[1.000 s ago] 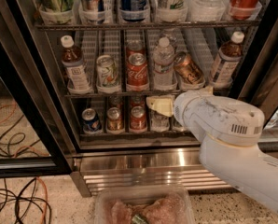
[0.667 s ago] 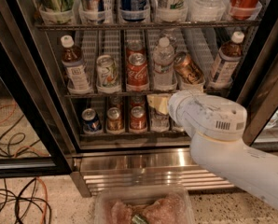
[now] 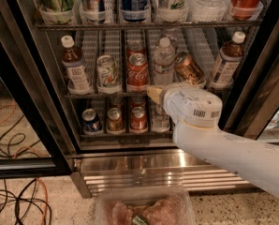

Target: Pick orange can from middle shelf of fridge

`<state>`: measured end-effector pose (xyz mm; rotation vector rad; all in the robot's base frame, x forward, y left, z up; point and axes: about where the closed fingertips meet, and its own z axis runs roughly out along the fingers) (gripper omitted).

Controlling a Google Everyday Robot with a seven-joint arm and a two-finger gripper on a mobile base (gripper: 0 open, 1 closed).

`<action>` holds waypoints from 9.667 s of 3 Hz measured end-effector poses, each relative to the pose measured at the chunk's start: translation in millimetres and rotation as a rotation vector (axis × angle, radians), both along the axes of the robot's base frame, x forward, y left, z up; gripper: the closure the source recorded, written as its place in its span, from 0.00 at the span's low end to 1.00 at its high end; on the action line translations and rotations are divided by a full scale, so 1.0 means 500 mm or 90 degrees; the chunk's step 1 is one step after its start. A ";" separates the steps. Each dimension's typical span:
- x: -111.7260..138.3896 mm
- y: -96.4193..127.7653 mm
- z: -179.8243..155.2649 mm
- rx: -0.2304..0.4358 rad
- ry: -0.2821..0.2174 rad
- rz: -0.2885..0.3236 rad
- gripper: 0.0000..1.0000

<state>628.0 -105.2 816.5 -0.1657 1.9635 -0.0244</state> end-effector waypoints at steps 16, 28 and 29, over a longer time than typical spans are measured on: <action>0.048 -0.195 0.046 0.090 -0.049 -0.126 0.18; 0.028 -0.164 0.042 0.148 -0.006 -0.137 1.00; 0.005 -0.157 0.080 0.171 -0.013 -0.125 1.00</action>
Offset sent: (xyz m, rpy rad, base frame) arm -0.0006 -0.0442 0.0073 0.3063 -0.0238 -0.1882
